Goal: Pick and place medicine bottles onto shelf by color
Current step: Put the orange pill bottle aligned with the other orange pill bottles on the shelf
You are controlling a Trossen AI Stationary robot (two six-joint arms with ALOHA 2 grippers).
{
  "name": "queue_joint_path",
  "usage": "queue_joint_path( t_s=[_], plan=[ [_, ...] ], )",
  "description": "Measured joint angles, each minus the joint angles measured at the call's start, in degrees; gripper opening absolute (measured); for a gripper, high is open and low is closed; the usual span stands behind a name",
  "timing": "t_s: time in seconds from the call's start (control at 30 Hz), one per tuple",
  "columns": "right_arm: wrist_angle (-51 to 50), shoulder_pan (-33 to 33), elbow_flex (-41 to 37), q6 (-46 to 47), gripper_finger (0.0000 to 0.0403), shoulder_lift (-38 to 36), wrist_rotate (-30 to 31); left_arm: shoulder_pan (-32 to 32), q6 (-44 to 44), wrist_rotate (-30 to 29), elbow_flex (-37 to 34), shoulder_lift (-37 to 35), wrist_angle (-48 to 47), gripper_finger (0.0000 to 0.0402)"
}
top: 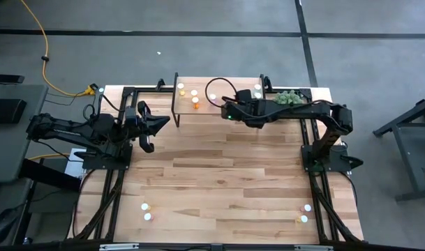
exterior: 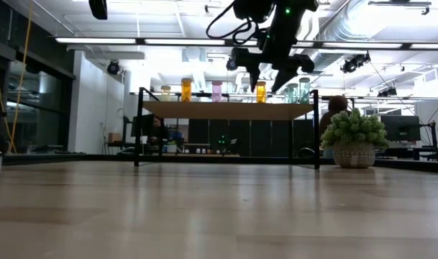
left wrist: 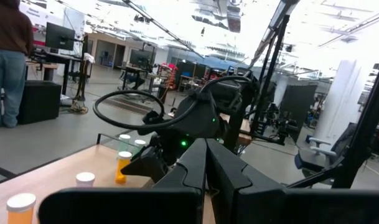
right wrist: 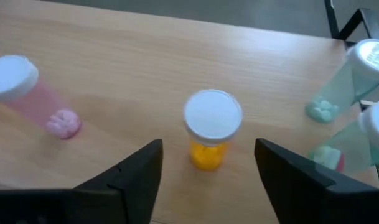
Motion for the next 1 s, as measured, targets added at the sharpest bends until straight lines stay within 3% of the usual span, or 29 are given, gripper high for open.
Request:
queue_joint_path(
  t_s=[0.37, 1.0],
  plan=[
    [0.4, -0.8, 0.0, -0.5, 0.0142, 0.0, 0.2, 0.0, 0.0, 0.0, 0.0, 0.0, 0.0, 0.0],
    [0.4, -1.5, 0.0, -0.5, 0.0131, 0.0, -0.6, 0.0, -0.4, 0.0, 0.0, 0.0, 0.0, 0.0]
  ],
)
